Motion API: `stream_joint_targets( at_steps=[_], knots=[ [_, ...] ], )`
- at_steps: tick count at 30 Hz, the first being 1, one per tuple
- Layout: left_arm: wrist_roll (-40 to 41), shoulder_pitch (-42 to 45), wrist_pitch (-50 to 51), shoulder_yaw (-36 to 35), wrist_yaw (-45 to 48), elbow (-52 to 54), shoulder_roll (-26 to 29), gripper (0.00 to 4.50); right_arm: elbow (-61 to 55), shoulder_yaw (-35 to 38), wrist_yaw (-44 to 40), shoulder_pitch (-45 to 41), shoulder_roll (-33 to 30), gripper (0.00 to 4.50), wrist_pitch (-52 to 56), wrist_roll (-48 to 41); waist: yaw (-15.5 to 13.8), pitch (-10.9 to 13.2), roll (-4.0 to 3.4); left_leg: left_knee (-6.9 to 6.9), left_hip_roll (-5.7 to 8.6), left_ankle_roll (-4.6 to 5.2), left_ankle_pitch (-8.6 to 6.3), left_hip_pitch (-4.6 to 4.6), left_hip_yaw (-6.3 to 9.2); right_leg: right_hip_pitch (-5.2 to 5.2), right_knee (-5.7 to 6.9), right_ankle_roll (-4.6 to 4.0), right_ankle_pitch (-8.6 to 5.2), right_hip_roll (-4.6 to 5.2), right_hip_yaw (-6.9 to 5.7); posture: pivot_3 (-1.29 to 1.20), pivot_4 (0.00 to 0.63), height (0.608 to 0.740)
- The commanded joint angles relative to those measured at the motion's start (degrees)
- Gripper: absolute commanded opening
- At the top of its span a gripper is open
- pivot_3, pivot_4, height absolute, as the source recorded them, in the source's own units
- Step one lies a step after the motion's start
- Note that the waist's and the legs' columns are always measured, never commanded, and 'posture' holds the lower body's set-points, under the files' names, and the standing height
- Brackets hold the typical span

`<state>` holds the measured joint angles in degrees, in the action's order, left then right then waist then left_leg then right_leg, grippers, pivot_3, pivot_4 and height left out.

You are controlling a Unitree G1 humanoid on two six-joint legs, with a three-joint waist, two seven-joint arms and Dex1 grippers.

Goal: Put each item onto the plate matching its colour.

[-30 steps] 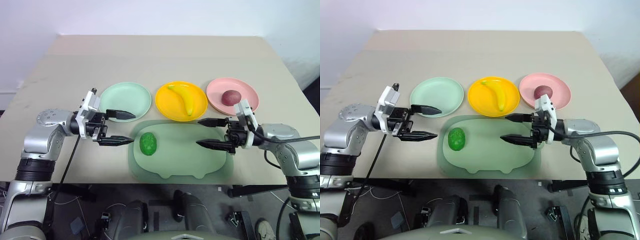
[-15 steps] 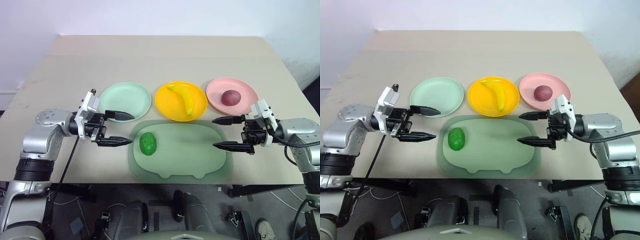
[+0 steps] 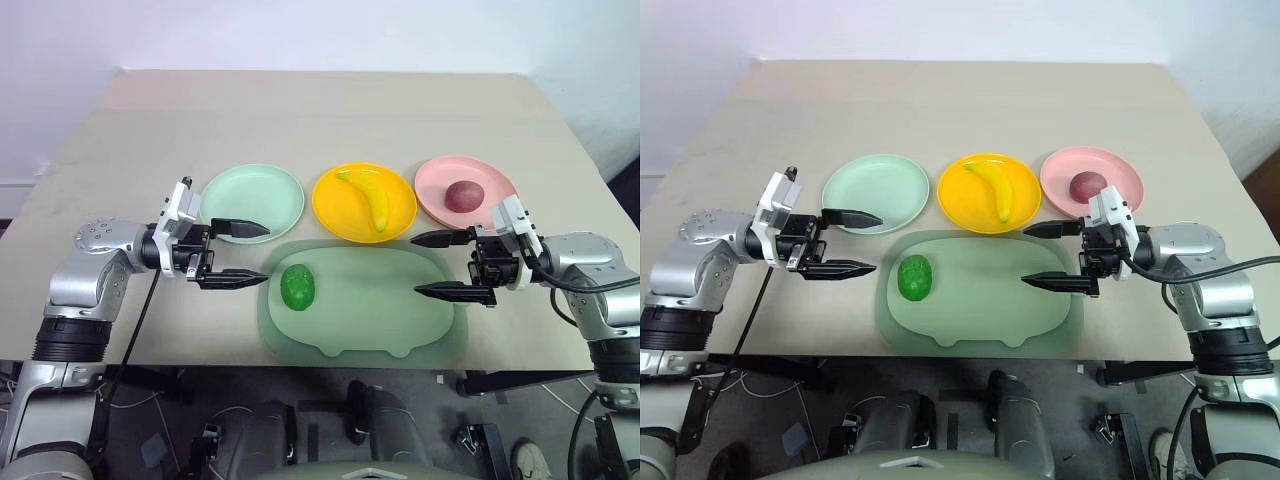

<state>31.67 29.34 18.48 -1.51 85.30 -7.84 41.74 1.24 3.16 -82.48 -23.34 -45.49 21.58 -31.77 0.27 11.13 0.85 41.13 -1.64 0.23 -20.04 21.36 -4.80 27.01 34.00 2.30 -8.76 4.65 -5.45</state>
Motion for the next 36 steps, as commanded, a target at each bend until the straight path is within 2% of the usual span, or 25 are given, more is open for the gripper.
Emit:
stream_joint_targets(
  at_steps=[1, 8, 21, 24, 27, 29, 31, 36],
  knots=[
    [1.77, -0.73, 0.7, -2.51, -1.48, 3.26, 0.22, 4.5, -0.81, 0.4, -0.32, -1.12, 0.03, 4.45, 0.38, -0.96, 0.01, 0.0, 0.0, 0.0, 0.0, 0.0, 0.0, 0.0, 0.0, 0.0, 0.0, 0.0, 0.0, 0.0, 0.0, 0.0, 0.15, 0.74],
    [1.78, -3.88, 1.65, -2.75, -3.27, 6.26, 0.96, 4.5, -0.65, 0.19, -2.63, -1.02, -0.42, 4.45, 0.55, -1.67, 0.0, 0.0, 0.0, 0.0, -0.01, -0.01, 0.0, -0.01, 0.0, 0.0, 0.01, 0.0, 0.0, -0.01, 0.0, 0.0, 0.15, 0.74],
    [1.0, -1.56, 4.23, -2.08, -7.02, 4.72, 0.58, 4.5, 0.88, -0.26, -2.03, -3.02, 0.87, 4.45, 0.82, -0.94, -0.96, 0.0, 0.0, 0.03, 0.0, -0.01, 0.01, -0.02, -0.1, -0.01, 0.01, 0.0, 0.0, 0.0, 0.0, 0.0, 0.15, 0.74],
    [1.84, -1.86, 10.38, -2.09, -10.76, 7.33, 1.53, 4.5, 0.74, -0.23, -1.89, -3.17, 1.04, 4.45, 0.97, -1.06, -1.01, 0.0, 0.0, 0.05, 0.0, -0.01, 0.01, -0.03, -0.09, -0.04, 0.01, 0.0, 0.0, 0.0, 0.0, 0.0, 0.15, 0.74],
    [1.27, -4.34, 14.71, -2.53, -18.17, 14.93, 1.21, 4.5, 1.42, -0.26, -1.85, -3.82, 1.18, 4.45, 1.32, -1.0, -0.98, 0.0, 0.0, 0.04, -0.01, -0.01, 0.01, -0.03, -0.04, -0.04, 0.04, 0.0, 0.01, 0.0, 0.0, 0.0, 0.15, 0.74],
    [-0.89, -6.16, 14.63, -2.55, -22.5, 18.98, 1.17, 4.5, 1.54, -0.35, -1.79, -4.13, 1.25, 4.45, 1.49, -0.91, -0.98, 0.0, 0.0, 0.04, -0.01, -0.02, 0.01, -0.03, 0.03, -0.04, 0.05, 0.0, 0.01, 0.0, 0.01, 0.0, 0.15, 0.74],
    [0.75, -7.69, 17.03, -3.46, -24.81, 21.96, 1.04, 4.5, 1.4, -0.22, -1.94, -4.14, 1.12, 4.45, 1.81, -1.15, -0.99, 0.0, 0.0, 0.04, -0.01, -0.02, 0.01, -0.04, 0.04, -0.04, 0.04, 0.0, 0.01, 0.0, 0.01, 0.0, 0.15, 0.74],
    [-0.41, -12.39, 17.14, -2.98, -33.38, 29.35, -2.24, 4.5, 2.36, 0.14, -1.5, -4.41, 1.39, 4.45, 1.61, -1.0, -1.04, 0.0, 0.0, 0.04, -0.01, -0.02, 0.01, -0.09, 0.05, -0.09, 0.02, 0.0, 0.0, 0.01, 0.01, 0.0, 0.15, 0.74]
  ],
)
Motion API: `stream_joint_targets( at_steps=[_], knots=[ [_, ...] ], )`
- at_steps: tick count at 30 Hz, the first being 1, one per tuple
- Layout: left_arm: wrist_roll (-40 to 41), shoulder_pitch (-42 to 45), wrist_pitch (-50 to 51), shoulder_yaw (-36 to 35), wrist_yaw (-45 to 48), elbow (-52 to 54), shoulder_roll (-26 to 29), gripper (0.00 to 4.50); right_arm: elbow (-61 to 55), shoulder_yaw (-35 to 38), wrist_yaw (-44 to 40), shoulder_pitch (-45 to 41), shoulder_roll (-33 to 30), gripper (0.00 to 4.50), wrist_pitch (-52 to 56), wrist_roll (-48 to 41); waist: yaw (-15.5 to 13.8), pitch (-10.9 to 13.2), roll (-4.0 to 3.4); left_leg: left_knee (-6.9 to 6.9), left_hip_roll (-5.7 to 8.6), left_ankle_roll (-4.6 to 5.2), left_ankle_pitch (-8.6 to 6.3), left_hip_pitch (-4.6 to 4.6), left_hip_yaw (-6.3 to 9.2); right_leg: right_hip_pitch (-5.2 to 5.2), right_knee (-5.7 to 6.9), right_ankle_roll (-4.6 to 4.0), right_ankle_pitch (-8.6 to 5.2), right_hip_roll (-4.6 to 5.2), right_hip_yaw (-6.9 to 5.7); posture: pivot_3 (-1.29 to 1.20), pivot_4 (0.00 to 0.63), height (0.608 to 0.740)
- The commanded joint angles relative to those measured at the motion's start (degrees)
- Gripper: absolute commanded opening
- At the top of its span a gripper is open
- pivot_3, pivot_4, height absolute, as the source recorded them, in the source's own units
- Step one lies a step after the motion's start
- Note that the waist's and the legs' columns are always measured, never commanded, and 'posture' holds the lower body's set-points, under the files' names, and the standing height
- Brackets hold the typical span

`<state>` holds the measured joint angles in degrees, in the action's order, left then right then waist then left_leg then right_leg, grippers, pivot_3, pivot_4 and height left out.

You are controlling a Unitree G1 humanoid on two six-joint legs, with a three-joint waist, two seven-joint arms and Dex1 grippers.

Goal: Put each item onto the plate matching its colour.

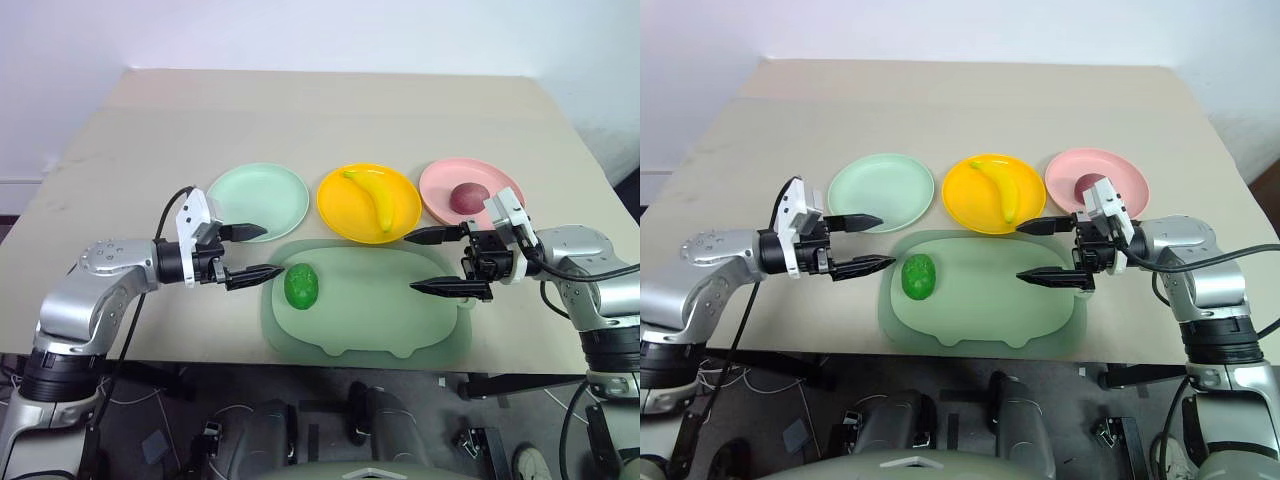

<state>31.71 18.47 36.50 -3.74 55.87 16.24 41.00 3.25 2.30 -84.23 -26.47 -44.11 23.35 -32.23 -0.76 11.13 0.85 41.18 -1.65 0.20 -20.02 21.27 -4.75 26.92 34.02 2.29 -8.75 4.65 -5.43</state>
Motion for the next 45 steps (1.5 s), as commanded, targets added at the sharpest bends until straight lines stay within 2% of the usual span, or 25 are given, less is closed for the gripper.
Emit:
stream_joint_targets(
  at_steps=[1, 3, 7, 12, 15, 24, 29, 33, 45],
  knots=[
    [-0.22, -2.32, -0.54, -0.52, -5.37, 6.14, -2.52, 4.5, 0.4, 0.96, 0.19, -1.29, -0.03, 4.45, -0.23, -0.5, -0.02, 0.0, 0.0, 0.0, 0.0, 0.0, 0.0, -0.01, 0.01, -0.02, -0.01, 0.0, 0.0, 0.0, 0.0, 0.0, 0.15, 0.74],
    [2.14, -3.86, 0.88, -0.54, -6.81, 8.09, -4.51, 4.5, 0.38, 0.91, 0.06, -1.26, -0.18, 4.45, -0.19, -0.5, -0.01, 0.0, 0.0, 0.0, 0.01, 0.0, 0.0, -0.02, 0.01, -0.02, -0.01, 0.0, 0.0, 0.0, 0.0, 0.0, 0.15, 0.74],
    [-1.24, -5.11, -0.77, 0.5, -14.28, 9.73, -9.0, 4.5, 0.83, 1.04, -0.02, -1.42, -0.39, 4.45, 0.09, -0.6, -0.06, 0.0, 0.01, 0.0, 0.01, 0.0, 0.0, -0.04, 0.02, -0.05, -0.01, 0.0, 0.0, -0.01, 0.0, 0.0, 0.15, 0.74],
    [-3.19, -7.2, 1.45, 1.31, -20.23, 13.82, -9.94, 4.5, 1.56, 0.89, -0.23, -2.05, -0.36, 4.45, -0.11, -0.36, 0.0, -0.01, 0.01, -0.02, 0.01, 0.0, 0.0, -0.09, 0.04, -0.1, -0.02, -0.01, 0.0, -0.02, 0.0, 0.0, 0.15, 0.74],
    [-0.66, -7.89, 3.8, 1.29, -21.06, 14.86, -10.56, 4.5, 2.46, 0.83, -0.15, -2.65, -0.11, 4.45, -0.17, -0.29, -0.01, -0.01, 0.01, -0.01, 0.01, 0.0, 0.0, -0.12, 0.04, -0.12, -0.02, -0.01, 0.0, -0.01, 0.0, 0.0, 0.15, 0.74],
    [-4.39, -8.28, 12.98, 4.86, -35.41, 22.38, -14.49, 4.5, 4.11, 0.02, -0.41, -3.73, 0.87, 4.45, -1.13, 0.44, -0.01, -0.01, 0.02, -0.01, 0.02, 0.01, 0.0, -0.13, 0.07, -0.16, -0.02, -0.01, 0.0, -0.01, 0.0, 0.0, 0.15, 0.74],
    [2.54, -7.15, 18.39, 2.41, -33.44, 22.01, -15.27, 4.5, 4.13, -0.39, -0.34, -3.47, 1.24, 4.45, -1.51, 0.59, -0.02, -0.01, 0.03, -0.01, 0.02, 0.0, 0.0, -0.15, 0.07, -0.16, -0.01, -0.01, 0.0, -0.01, 0.0, 0.0, 0.15, 0.74],
    [8.74, -5.94, 27.13, -0.2, -34.07, 21.99, -14.57, 4.5, 4.2, -0.16, 0.01, -3.27, 1.31, 4.45, -1.69, 0.53, 0.0, -0.02, 0.02, 0.0, 0.02, 0.0, 0.0, -0.16, 0.09, -0.16, -0.01, -0.01, -0.01, -0.01, 0.0, 0.0, 0.15, 0.74],
    [15.99, -2.03, 39.4, -4.61, -36.91, 19.71, -14.94, 4.5, 2.86, 0.22, 1.1, -2.38, 1.57, 4.45, -1.71, 0.0, -0.01, -0.01, 0.03, 0.0, 0.05, -0.03, 0.02, -0.17, 0.11, -0.19, -0.01, -0.01, 0.0, -0.01, -0.01, 0.0, 0.15, 0.74]
  ],
)
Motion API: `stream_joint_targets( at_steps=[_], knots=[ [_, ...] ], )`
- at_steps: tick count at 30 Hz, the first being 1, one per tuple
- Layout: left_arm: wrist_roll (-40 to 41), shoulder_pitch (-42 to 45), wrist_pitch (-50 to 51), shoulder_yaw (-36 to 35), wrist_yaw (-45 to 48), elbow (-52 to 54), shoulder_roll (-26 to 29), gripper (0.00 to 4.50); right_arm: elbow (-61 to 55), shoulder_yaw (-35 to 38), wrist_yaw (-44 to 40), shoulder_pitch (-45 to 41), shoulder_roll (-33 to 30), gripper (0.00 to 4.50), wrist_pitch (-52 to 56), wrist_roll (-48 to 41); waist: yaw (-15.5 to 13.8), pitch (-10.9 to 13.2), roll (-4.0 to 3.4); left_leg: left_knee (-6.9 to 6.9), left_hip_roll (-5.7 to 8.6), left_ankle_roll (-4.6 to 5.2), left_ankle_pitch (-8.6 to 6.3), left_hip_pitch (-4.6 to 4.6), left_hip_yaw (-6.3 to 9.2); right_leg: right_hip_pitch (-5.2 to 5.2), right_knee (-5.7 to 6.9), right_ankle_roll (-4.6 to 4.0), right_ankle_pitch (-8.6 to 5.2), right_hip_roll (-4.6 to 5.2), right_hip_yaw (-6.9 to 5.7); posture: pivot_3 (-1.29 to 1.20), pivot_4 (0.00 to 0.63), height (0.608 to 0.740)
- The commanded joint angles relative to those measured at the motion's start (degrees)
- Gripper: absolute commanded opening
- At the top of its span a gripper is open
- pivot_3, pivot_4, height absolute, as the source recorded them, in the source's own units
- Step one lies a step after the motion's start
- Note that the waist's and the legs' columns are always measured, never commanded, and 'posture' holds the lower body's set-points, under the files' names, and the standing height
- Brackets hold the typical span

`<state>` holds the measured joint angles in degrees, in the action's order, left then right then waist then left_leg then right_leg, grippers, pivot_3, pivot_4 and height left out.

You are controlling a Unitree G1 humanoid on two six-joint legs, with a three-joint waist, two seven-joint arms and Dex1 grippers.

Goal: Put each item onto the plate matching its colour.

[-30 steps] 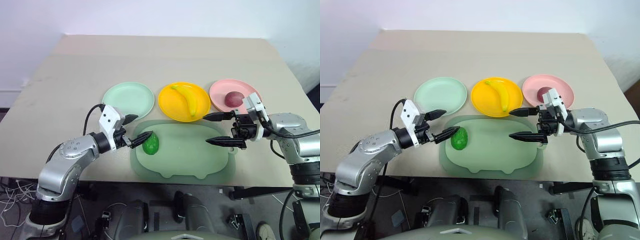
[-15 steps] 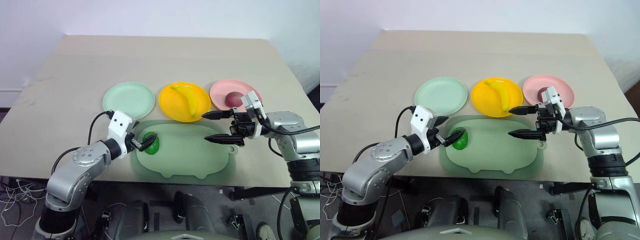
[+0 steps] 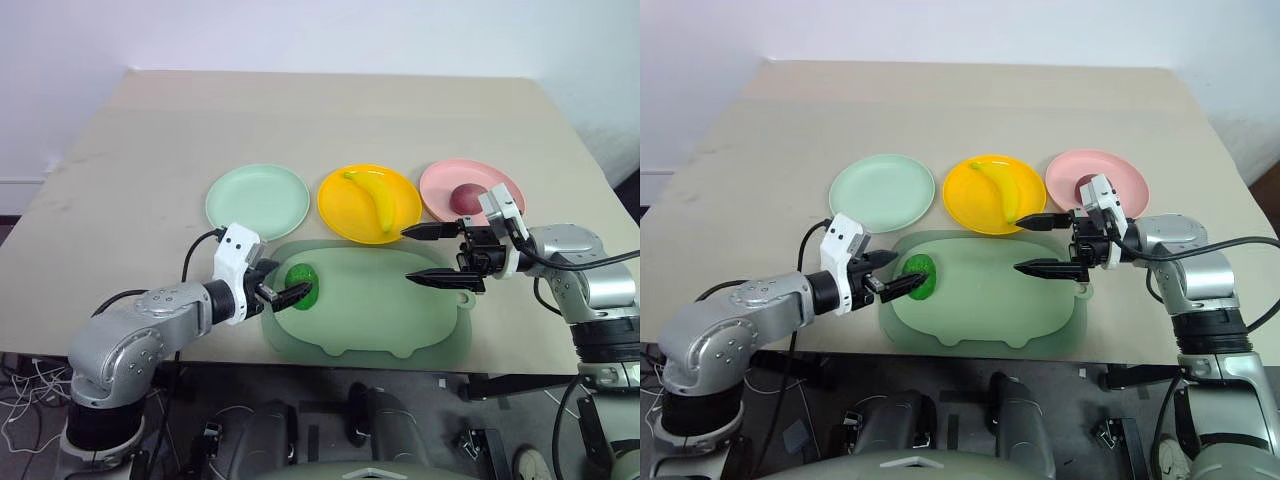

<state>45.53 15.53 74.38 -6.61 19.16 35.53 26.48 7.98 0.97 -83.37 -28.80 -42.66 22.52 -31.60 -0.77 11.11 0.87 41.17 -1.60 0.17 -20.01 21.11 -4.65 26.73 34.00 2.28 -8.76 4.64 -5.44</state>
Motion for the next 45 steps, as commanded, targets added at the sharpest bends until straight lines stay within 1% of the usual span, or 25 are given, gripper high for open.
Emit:
stream_joint_targets(
  at_steps=[1, 4, 6, 9, 11, 12, 14, 18, 19, 20, 24, 27, 30, 33, 35, 39, 42, 45],
  knots=[
    [3.13, 1.32, 2.43, -1.81, 0.03, -0.09, -0.74, 4.5, -1.8, 1.52, 0.33, -0.03, 0.15, 4.45, -1.0, -0.55, 0.0, 0.0, 0.0, 0.0, 0.0, 0.0, 0.0, -0.01, 0.0, 0.0, 0.0, 0.0, 0.0, 0.0, 0.0, 0.0, 0.15, 0.74],
    [4.55, 2.42, 5.19, -1.5, -0.76, -1.05, -1.71, 4.5, -1.66, 1.56, 0.7, -0.14, 0.23, 4.45, -1.08, -0.47, 0.02, 0.0, 0.0, 0.0, 0.01, -0.01, 0.01, -0.01, 0.0, 0.0, 0.0, 0.0, 0.0, 0.0, 0.0, 0.0, 0.15, 0.74],
    [4.69, 2.75, 5.56, -1.75, -1.8, -1.4, -2.95, 4.5, -1.55, 1.54, 0.73, -0.29, 0.17, 4.45, -1.11, -0.43, 0.02, 0.0, 0.0, 0.0, 0.01, -0.03, 0.02, -0.02, 0.0, -0.02, 0.0, 0.0, 0.0, 0.0, 0.0, 0.0, 0.15, 0.74],
    [3.24, 2.63, 5.24, -0.21, -2.68, -1.08, -2.82, 4.5, -1.19, 1.4, 0.69, -0.63, 0.02, 4.45, -1.02, -0.41, 0.02, 0.0, 0.0, 0.0, 0.02, -0.22, 0.12, -0.03, 0.01, -0.03, 0.0, 0.0, 0.0, 0.0, 0.0, 0.0, 0.15, 0.74],
    [4.56, 2.53, 5.47, -0.54, -2.32, -1.44, -3.79, 4.5, -1.21, 1.33, 0.72, -0.77, -0.09, 4.45, -1.04, -0.29, 0.02, 0.0, 0.0, -0.01, 0.02, -0.25, 0.14, -0.04, 0.01, -0.03, 0.0, 0.0, 0.0, 0.0, 0.01, 0.0, 0.15, 0.74],
    [5.52, 2.54, 5.95, -0.97, -2.2, -1.74, -4.53, 4.32, -1.21, 1.33, 0.75, -0.85, -0.13, 4.48, -1.07, -0.23, 0.01, 0.0, 0.0, -0.01, 0.02, -0.25, 0.14, -0.04, 0.01, -0.03, 0.0, -0.01, 0.0, 0.0, 0.01, 0.0, 0.15, 0.74],
    [4.84, 2.53, 5.77, -0.38, -2.58, -1.0, -4.16, 3.9, -1.09, 1.3, 0.93, -1.26, -0.15, 4.5, -1.1, -0.06, 0.0, 0.0, 0.0, 0.0, 0.03, -0.25, 0.14, -0.03, 0.01, -0.04, 0.0, 0.0, 0.0, 0.01, 0.01, 0.0, 0.15, 0.74],
    [3.88, 2.57, 5.33, -0.2, -2.98, -0.32, -3.33, 2.59, -0.92, 1.23, 0.98, -1.73, -0.16, 4.5, -1.13, 0.04, 0.03, 0.0, 0.0, -0.01, 0.03, -0.25, 0.14, -0.05, 0.02, -0.03, 0.0, -0.01, 0.0, 0.0, 0.01, 0.0, 0.15, 0.74],
    [3.8, 2.53, 5.42, -0.1, -3.16, -0.13, -3.27, 2.32, -0.91, 1.23, 1.0, -1.76, -0.15, 4.5, -1.17, 0.07, 0.03, 0.0, 0.0, -0.01, 0.03, -0.25, 0.14, -0.05, 0.02, -0.04, 0.0, -0.01, 0.0, 0.0, 0.01, 0.0, 0.15, 0.74],
    [4.28, 2.49, 5.84, -0.32, -3.2, -0.35, -3.69, 2.19, -0.83, 1.21, 1.18, -1.87, -0.08, 4.5, -1.23, 0.18, 0.01, 0.0, 0.0, -0.01, 0.03, -0.25, 0.14, -0.05, 0.02, -0.04, 0.0, -0.01, 0.0, 0.0, 0.01, 0.0, 0.15, 0.74],
    [4.91, 2.92, 4.4, 0.27, -1.87, -0.02, -3.61, 2.12, -0.77, 1.09, 1.29, -1.98, -0.07, 4.5, -1.15, 0.38, 0.0, 0.0, 0.0, -0.01, 0.03, -0.24, 0.13, -0.05, 0.03, -0.05, 0.0, -0.01, 0.0, 0.0, 0.01, 0.0, 0.15, 0.74],
    [4.11, 3.75, 4.28, 0.94, -1.47, -0.42, -2.05, 2.11, -1.3, 1.2, 1.25, -1.56, -0.07, 4.5, -0.97, 0.34, 0.01, 0.0, 0.0, -0.01, 0.03, -0.23, 0.13, -0.05, 0.03, -0.05, 0.0, -0.01, -0.01, 0.0, 0.01, 0.0, 0.15, 0.74],
    [3.29, 4.05, 2.09, 1.65, -0.19, -0.37, -0.39, 2.11, -1.45, 1.26, 1.35, -1.49, 0.07, 4.5, -0.98, 0.37, 0.03, 0.0, 0.0, -0.01, 0.03, -0.22, 0.12, -0.05, 0.03, -0.04, 0.0, -0.01, -0.01, 0.0, 0.01, 0.0, 0.15, 0.74],
    [3.86, 4.64, 1.11, 0.45, 0.63, -1.33, 0.16, 2.11, -1.76, 1.42, 1.51, -1.35, 0.23, 4.5, -0.62, 0.04, -0.01, 0.0, 0.0, -0.01, 0.03, -0.24, 0.13, -0.04, 0.03, -0.04, 0.0, -0.01, -0.01, 0.0, 0.01, 0.0, 0.15, 0.74],
    [2.7, 5.11, -0.55, 1.14, 1.07, -1.07, 1.29, 2.11, -1.48, 1.38, 1.52, -1.27, 0.27, 4.5, -0.61, 0.11, -0.01, 0.0, 0.0, -0.01, 0.03, -0.23, 0.13, -0.04, 0.03, -0.04, -0.01, -0.01, -0.01, 0.0, 0.0, 0.0, 0.15, 0.74],
    [-2.58, 4.68, -10.79, 2.49, 1.86, -0.28, 1.18, 2.11, -1.13, 1.47, 1.88, -1.36, 0.3, 4.5, -0.88, 0.43, 0.0, 0.0, 0.0, -0.01, 0.04, -0.24, 0.14, -0.04, 0.02, -0.04, -0.01, -0.01, -0.01, 0.0, 0.01, 0.0, 0.15, 0.74],
    [-5.11, 2.98, -20.83, 3.16, 4.66, -1.96, -1.74, 2.11, -1.19, 1.5, 2.11, -1.41, 0.2, 4.5, -0.77, 0.43, -0.03, 0.0, 0.01, -0.01, 0.04, -0.24, 0.14, -0.03, 0.02, -0.04, -0.02, -0.01, -0.01, 0.01, 0.0, 0.0, 0.15, 0.74],
    [-6.81, 2.03, -24.64, 3.57, 5.31, -2.6, -2.57, 2.11, -1.03, 1.49, 2.05, -1.5, 0.06, 4.5, -0.59, 0.4, 0.01, 0.0, 0.0, 0.0, 0.05, -0.24, 0.14, -0.02, 0.01, -0.04, -0.02, -0.01, 0.0, 0.01, 0.0, 0.0, 0.15, 0.74]
  ],
)
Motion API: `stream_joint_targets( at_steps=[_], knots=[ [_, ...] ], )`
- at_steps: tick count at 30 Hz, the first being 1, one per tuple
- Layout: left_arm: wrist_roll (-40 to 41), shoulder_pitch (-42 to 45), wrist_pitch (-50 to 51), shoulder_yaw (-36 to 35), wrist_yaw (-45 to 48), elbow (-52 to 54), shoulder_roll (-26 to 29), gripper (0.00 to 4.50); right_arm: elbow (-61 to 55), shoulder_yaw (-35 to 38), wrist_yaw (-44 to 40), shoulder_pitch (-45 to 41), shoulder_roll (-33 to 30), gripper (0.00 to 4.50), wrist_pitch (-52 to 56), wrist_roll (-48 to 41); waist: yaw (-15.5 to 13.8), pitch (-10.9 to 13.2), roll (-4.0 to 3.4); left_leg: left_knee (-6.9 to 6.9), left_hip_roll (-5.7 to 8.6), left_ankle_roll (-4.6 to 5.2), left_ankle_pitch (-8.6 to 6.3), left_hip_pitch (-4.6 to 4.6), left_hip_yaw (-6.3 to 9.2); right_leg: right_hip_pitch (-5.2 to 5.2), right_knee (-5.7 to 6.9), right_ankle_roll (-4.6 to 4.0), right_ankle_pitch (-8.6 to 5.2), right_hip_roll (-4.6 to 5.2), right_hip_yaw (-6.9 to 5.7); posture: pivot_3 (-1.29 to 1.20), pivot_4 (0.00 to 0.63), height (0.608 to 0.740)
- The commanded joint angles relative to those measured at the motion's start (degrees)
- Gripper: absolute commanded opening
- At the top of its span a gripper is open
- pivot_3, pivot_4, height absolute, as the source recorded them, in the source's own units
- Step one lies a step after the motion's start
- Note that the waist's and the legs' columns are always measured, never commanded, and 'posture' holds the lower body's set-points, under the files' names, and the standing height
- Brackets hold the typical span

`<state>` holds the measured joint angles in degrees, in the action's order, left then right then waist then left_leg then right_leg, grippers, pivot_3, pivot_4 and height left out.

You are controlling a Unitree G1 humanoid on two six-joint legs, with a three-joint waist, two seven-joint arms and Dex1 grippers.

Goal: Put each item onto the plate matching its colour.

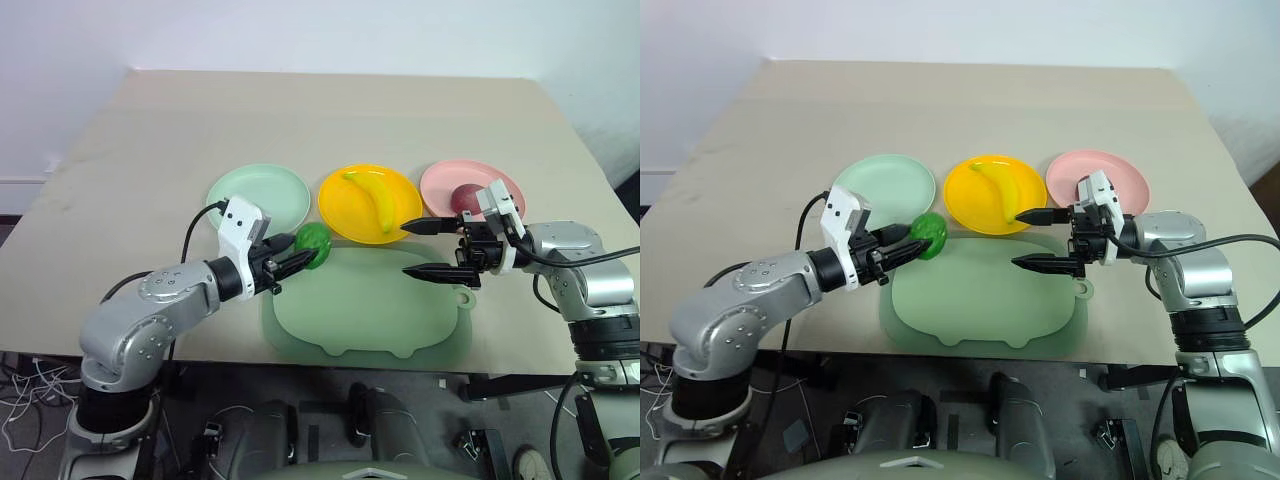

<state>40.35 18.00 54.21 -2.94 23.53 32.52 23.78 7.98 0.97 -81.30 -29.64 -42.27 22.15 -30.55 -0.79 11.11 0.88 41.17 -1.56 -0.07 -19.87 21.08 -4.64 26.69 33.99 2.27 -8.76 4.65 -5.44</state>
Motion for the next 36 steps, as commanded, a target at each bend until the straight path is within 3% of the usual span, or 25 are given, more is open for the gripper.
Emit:
stream_joint_targets(
  at_steps=[1, 8, 12, 22, 26, 29, 33, 36],
  knots=[
    [-3.15, -0.9, -6.31, 0.07, 0.58, 0.49, 0.12, 2.11, -0.88, 1.43, -0.09, -0.78, -0.38, 4.5, -0.18, -0.6, 0.03, 0.0, 0.0, 0.0, 0.0, 0.02, -0.01, -0.01, 0.0, 0.0, 0.0, 0.0, 0.0, -0.01, 0.0, 0.0, 0.15, 0.74],
    [-17.97, -2.07, -16.05, 0.63, -8.5, -3.03, -0.42, 2.11, -0.28, 1.22, 0.17, -1.38, -0.17, 4.5, -0.08, -0.28, -0.04, 0.0, 0.0, -0.01, -0.01, 0.22, -0.12, -0.01, 0.01, 0.0, 0.0, 0.0, 0.0, -0.01, 0.0, 0.0, 0.15, 0.74],
    [-21.52, -1.35, -19.73, 0.98, -10.6, -5.61, -2.15, 2.11, -0.13, 1.09, 0.12, -1.67, 0.1, 4.5, -0.09, -0.34, -0.06, 0.0, 0.0, -0.01, -0.02, 0.24, -0.13, 0.0, 0.0, 0.0, -0.01, 0.01, 0.01, 0.0, -0.01, 0.0, 0.15, 0.74],
    [-28.1, 2.9, -21.9, -1.17, -18.6, -13.62, -6.48, 2.11, -1.07, 1.73, 0.56, -1.51, 0.05, 4.5, 0.51, -0.87, 0.0, 0.0, 0.0, -0.01, -0.03, 0.24, -0.13, 0.01, 0.0, 0.0, 0.0, 0.02, 0.01, 0.01, -0.03, 0.0, 0.15, 0.74],
    [-28.54, 4.96, -21.63, -2.43, -19.29, -18.49, -7.27, 2.11, -1.21, 1.63, 0.94, -1.62, 0.33, 4.5, 0.56, -0.95, -0.02, 0.0, 0.0, -0.01, -0.04, 0.24, -0.13, 0.0, 0.0, 0.0, 0.0, 0.02, 0.01, 0.01, -0.04, 0.0, 0.15, 0.74],
    [-27.71, 5.7, -25.69, -1.87, -14.69, -19.32, -5.95, 2.11, -1.37, 1.6, 1.06, -1.39, 0.27, 4.5, 0.41, -0.84, 0.0, 0.0, 0.01, 0.0, -0.03, 0.24, -0.13, 0.03, 0.0, 0.0, 0.01, 0.02, 0.01, 0.02, -0.06, 0.0, 0.15, 0.74],
    [-26.73, 5.6, -22.94, -0.59, -11.56, -19.72, -5.0, 2.11, -1.41, 1.69, 1.26, -1.54, 0.25, 4.5, 0.32, -0.86, 0.01, 0.0, 0.01, -0.01, -0.04, 0.24, -0.13, 0.05, 0.0, 0.01, 0.01, 0.02, 0.01, 0.02, -0.07, 0.0, 0.15, 0.74],
    [-30.85, 5.87, -23.34, 0.03, -15.21, -20.13, -5.5, 2.11, -1.62, 1.66, 1.61, -1.35, 0.28, 4.5, 0.2, -0.67, 0.0, 0.0, 0.01, -0.01, -0.04, 0.24, -0.13, 0.04, 0.0, 0.01, 0.01, 0.02, 0.01, 0.02, -0.07, 0.0, 0.15, 0.74]
  ],
)
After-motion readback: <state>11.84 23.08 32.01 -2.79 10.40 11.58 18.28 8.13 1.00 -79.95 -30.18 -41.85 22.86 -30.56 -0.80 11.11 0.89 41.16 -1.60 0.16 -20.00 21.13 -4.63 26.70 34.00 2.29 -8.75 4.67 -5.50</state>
